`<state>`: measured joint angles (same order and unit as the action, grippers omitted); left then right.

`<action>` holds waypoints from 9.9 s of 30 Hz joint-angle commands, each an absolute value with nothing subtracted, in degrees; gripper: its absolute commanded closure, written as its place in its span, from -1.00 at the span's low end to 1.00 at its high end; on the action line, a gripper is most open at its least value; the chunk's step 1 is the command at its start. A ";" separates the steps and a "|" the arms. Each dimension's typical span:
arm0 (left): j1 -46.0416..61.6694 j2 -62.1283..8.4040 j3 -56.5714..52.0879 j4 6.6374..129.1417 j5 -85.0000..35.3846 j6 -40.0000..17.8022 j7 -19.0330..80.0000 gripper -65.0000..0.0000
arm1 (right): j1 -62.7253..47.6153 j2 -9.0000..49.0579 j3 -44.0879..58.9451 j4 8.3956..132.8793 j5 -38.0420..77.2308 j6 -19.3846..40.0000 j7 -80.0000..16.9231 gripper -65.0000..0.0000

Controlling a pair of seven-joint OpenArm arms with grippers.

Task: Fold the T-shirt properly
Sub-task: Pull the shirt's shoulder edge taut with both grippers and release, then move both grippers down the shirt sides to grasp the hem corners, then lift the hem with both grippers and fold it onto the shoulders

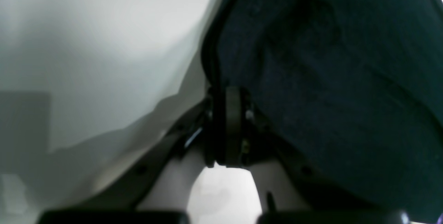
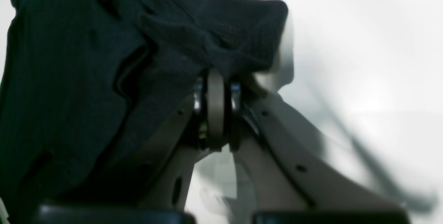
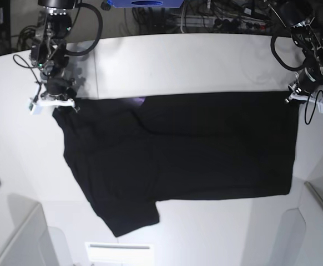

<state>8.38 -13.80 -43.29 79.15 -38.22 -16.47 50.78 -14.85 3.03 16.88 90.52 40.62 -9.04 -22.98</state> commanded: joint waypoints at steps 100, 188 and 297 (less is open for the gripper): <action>4.09 -23.78 -43.47 87.96 -22.81 -16.75 50.33 1.00 | 6.55 10.24 14.20 90.77 40.31 -8.75 -42.59 0.07; -27.12 -26.51 -24.31 43.38 -11.30 -16.66 40.48 -0.75 | 40.84 6.64 -19.03 26.68 33.19 9.27 -25.10 1.00; 24.31 -25.71 -44.35 103.87 -30.55 -28.97 48.66 1.00 | -17.01 15.16 10.15 115.21 37.93 0.48 -49.98 1.00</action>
<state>24.18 -24.60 -43.70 102.83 -30.26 -28.95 49.63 -17.30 14.63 9.63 114.04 38.02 0.43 -51.13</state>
